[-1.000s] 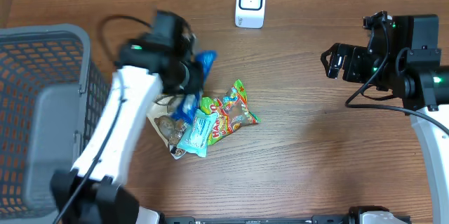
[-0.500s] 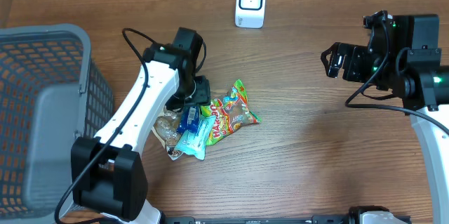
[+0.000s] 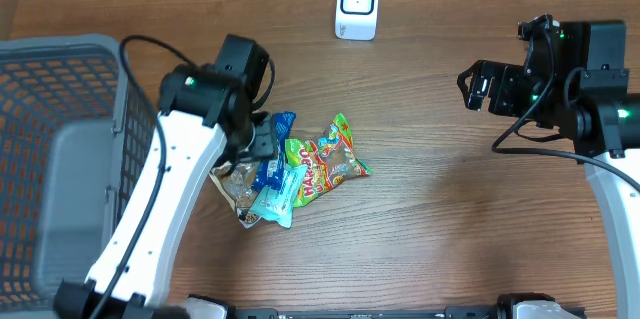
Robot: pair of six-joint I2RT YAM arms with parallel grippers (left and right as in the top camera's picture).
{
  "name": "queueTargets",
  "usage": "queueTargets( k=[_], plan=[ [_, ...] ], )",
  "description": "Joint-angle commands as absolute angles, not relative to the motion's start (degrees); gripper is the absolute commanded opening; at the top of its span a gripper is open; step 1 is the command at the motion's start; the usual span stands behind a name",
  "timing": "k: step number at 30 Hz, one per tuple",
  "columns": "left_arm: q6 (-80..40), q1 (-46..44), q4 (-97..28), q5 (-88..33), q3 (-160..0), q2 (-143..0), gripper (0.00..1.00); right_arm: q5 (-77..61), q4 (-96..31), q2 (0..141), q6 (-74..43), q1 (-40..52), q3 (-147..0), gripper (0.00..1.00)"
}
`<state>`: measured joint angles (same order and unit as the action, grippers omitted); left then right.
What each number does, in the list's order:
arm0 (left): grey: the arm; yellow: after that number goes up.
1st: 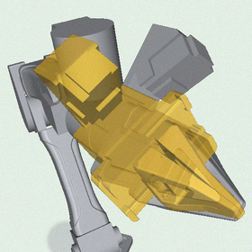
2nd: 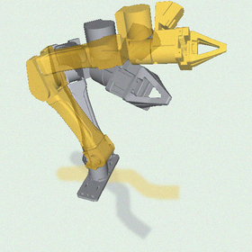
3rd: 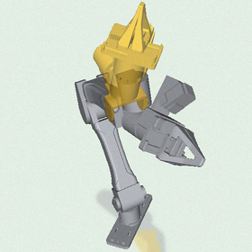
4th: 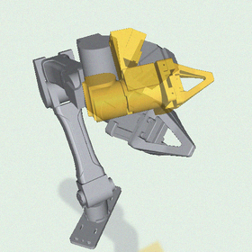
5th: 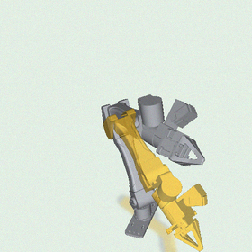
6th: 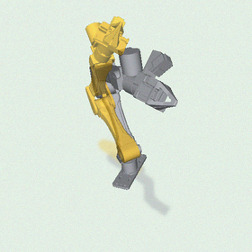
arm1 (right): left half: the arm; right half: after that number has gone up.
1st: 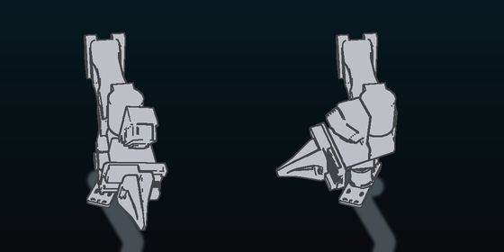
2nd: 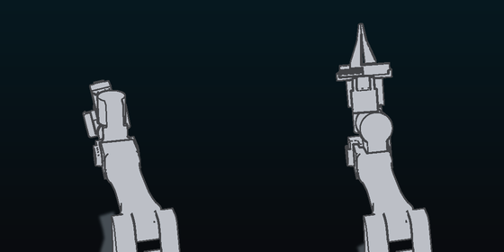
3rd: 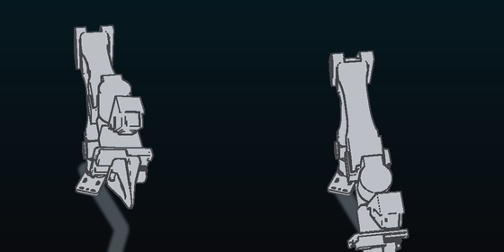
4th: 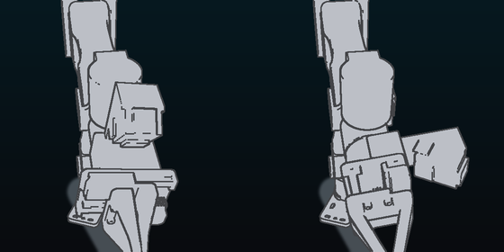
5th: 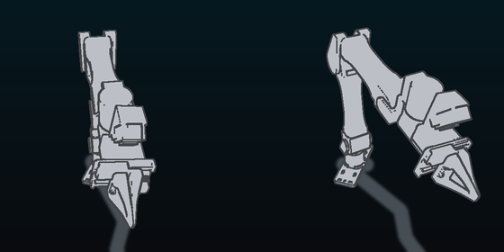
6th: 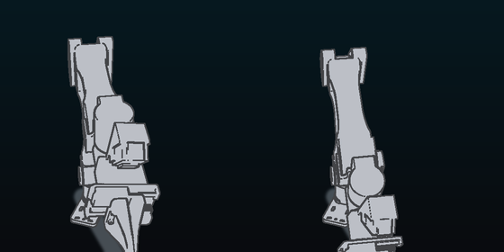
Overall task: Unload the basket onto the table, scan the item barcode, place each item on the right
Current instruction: 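Carry the blue bar out and release it onto the snack pile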
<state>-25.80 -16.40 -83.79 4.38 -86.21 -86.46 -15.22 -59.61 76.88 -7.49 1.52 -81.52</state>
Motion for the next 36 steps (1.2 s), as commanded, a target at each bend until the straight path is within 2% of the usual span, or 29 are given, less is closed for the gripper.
queueTargets(
  k=[1,8,16,21,31,36],
  plan=[
    [-27.49,-16.10,-84.01,7.11,-82.70,-80.62,0.64,-15.57,-59.27,76.64,-7.68,1.54,-81.58,1.00],
    [-23.05,-13.13,-84.18,9.85,-75.02,-69.91,0.67,-15.59,-59.20,76.64,-7.68,1.54,-81.58,1.00],
    [-12.08,1.89,-84.18,2.35,-72.36,-67.11,0.63,-16.23,-59.31,76.64,-7.66,1.56,-81.58,1.00],
    [-9.50,8.45,-84.18,1.89,-72.36,-67.11,0.61,-16.23,-59.29,76.64,-7.66,1.56,-81.58,1.00],
    [-9.21,15.18,-83.44,3.49,-72.36,-66.94,0.57,-16.21,-59.42,76.64,-7.66,1.54,-81.58,1.00],
    [-7.40,16.49,-81.28,2.76,-72.36,-66.94,0.60,-16.21,-59.42,76.64,-7.66,1.54,-81.58,1.00]
  ],
)
